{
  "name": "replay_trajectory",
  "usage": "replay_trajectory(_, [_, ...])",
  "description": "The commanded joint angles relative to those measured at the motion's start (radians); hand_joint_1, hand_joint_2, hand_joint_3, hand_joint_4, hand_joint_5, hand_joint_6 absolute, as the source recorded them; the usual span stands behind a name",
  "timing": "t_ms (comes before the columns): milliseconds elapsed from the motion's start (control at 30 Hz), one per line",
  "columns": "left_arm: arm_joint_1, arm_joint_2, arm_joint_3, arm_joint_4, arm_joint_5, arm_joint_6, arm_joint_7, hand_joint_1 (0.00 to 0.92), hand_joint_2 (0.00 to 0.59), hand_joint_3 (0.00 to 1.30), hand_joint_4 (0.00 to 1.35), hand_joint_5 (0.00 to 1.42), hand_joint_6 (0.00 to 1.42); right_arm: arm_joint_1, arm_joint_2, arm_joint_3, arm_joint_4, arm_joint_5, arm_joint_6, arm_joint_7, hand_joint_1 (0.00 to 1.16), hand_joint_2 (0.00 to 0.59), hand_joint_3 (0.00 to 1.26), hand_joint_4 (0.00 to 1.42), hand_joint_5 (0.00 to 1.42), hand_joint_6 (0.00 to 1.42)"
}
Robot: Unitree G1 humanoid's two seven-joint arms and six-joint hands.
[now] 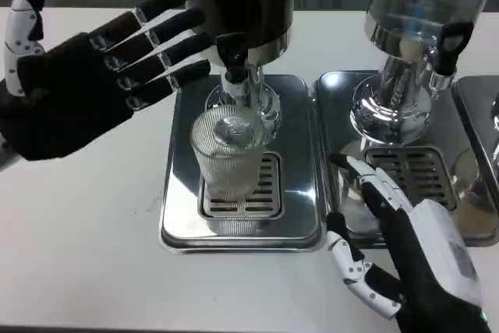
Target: Grasp the cup under the faucet to collect the drink, then remove the cup.
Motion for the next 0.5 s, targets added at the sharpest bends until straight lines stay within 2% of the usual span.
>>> replay_trajectory(33, [-0.052, 0.024, 0.01, 0.045, 0.042, -0.021, 0.0, 0.0, 0.162, 0.04, 0.0, 0.0, 0.0, 0.003, 0.001, 0.006, 0.011, 0.001, -0.009, -0.021, 0.49, 0.512, 0.16, 0.12, 0.07, 0.2])
replay_trajectory(300, [-0.108, 0.029, 0.015, 0.106, 0.091, -0.058, 0.029, 0.0, 0.166, 0.12, 0.0, 0.04, 0.02, 0.003, 0.005, 0.011, 0.019, 0.006, -0.01, -0.032, 0.49, 0.511, 0.17, 0.12, 0.07, 0.2])
replay_trajectory(500, [-0.131, 0.025, 0.018, 0.129, 0.13, -0.121, 0.084, 0.0, 0.172, 0.2, 0.1, 0.13, 0.05, 0.008, 0.007, 0.014, 0.023, 0.008, -0.01, -0.041, 0.49, 0.511, 0.17, 0.12, 0.08, 0.2])
